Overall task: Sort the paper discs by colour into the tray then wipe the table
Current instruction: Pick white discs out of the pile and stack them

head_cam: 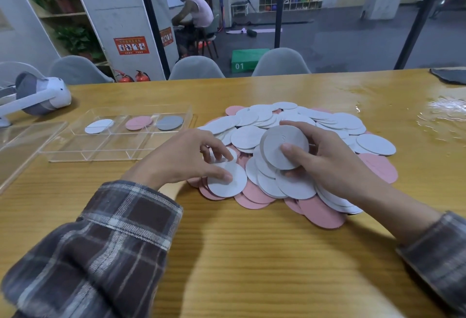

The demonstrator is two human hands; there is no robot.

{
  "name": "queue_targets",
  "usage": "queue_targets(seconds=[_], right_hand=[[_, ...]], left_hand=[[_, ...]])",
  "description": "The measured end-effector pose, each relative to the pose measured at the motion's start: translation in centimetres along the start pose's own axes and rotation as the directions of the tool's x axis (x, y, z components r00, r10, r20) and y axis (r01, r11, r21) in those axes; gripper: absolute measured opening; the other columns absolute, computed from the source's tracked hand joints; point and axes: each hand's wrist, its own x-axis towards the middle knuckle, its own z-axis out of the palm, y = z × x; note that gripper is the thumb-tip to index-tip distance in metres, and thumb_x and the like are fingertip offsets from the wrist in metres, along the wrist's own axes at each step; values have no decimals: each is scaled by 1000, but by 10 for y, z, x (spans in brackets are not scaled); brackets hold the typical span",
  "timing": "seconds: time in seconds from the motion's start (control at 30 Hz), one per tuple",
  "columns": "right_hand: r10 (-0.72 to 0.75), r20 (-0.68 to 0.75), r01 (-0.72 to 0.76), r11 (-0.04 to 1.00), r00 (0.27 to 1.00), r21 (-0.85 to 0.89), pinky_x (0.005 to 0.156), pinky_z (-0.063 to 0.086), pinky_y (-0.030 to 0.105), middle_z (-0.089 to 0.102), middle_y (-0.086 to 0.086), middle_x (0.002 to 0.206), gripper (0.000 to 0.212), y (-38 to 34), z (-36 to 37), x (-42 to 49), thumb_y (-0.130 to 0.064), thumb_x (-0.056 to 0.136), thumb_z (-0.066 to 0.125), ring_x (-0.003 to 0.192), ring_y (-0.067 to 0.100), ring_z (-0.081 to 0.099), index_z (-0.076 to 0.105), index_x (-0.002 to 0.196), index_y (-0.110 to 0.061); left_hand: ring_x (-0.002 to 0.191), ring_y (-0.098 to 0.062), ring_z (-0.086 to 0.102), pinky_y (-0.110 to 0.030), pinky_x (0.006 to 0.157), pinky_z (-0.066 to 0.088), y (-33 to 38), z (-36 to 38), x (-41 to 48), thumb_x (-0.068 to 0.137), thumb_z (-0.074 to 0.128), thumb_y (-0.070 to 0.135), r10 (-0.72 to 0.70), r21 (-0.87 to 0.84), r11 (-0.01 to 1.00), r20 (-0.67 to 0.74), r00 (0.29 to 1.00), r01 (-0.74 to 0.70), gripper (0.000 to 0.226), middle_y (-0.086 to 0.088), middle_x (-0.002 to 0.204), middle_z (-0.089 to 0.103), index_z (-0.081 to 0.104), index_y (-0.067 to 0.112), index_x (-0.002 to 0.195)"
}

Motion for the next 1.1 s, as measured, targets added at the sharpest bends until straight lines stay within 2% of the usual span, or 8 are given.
queue_targets(seconds=[0.07, 0.2, 0.33, 0.53, 0.73, 0.93, 1.0, 1.1], right_hand=[[-2, 2, 2, 1000, 1000, -6, 87, 61, 42, 67, -7, 126, 38, -1, 1, -1, -26, 101, 63, 90, 12, 76, 58, 138, -30], [10, 9, -10, 1000, 1000, 5, 88, 60, 44, 68, -7, 126, 39, -2, 1, -1, -25, 101, 62, 78, 19, 78, 57, 140, -28], [28, 4, -28, 999, 1000, 37, 90, 59, 44, 66, -6, 130, 46, -3, 2, -1, -24, 101, 63, 78, 21, 78, 53, 146, -27], [30, 18, -33, 991, 999, 127, 81, 63, 32, 65, -6, 132, 43, -4, 3, -1, -21, 102, 60, 94, 10, 75, 54, 145, -24], [49, 24, -52, 993, 999, 107, 109, 49, 39, 67, -15, 132, 35, -1, 2, 4, -32, 107, 51, 123, 2, 60, 59, 141, -28], [92, 21, -95, 978, 996, 185, 93, 60, 34, 70, -11, 126, 37, -8, 2, 1, -40, 101, 59, 112, 4, 67, 63, 136, -28], [88, 24, -91, 963, 996, 254, 80, 62, 28, 70, -9, 125, 35, -11, 2, 0, -39, 100, 60, 108, 3, 69, 65, 132, -26], [66, 55, -78, 964, 996, 253, 79, 61, 25, 73, -10, 117, 28, -11, 3, -1, -39, 99, 60, 107, 5, 70, 69, 124, -30]], left_hand=[[82, -8, 66, -12, 66, 48, 1, 0, 0, 63, 98, 37, -4, -14, 1000, 21, 1000, 4, 32, 11, 93, 73, 82, 37, 90], [78, -10, 68, -40, 69, 62, 2, 2, 1, 70, 96, 26, -32, -88, 995, 39, 999, 35, 22, 9, 84, 75, 79, 30, 84], [76, -8, 66, -19, 71, 53, 4, -5, 1, 82, 88, 15, 55, -275, 961, 76, 996, -32, 15, 7, 81, 74, 74, 15, 88], [77, -21, 62, -29, 68, 54, 9, 1, 2, 90, 76, 8, 66, -585, 811, 58, 996, -20, 20, -7, 89, 68, 71, 6, 109], [76, -30, 75, -40, 82, 61, 20, 24, 7, 91, 78, 7, -34, -616, 786, 31, 999, 46, 22, -12, 86, 73, 66, 6, 109], [75, -29, 77, -38, 80, 65, 33, 38, 6, 87, 82, 8, -51, -660, 751, -5, 999, 35, 32, -16, 79, 77, 61, -1, 109], [73, -25, 77, -32, 72, 64, 34, 37, 6, 89, 81, 10, -61, -676, 736, -15, 998, 35, 28, -17, 80, 78, 61, -2, 105], [66, -19, 75, -19, 60, 56, 35, 36, 6, 89, 81, 9, -71, -670, 742, -59, 996, 14, 20, -16, 79, 77, 65, -2, 96]])
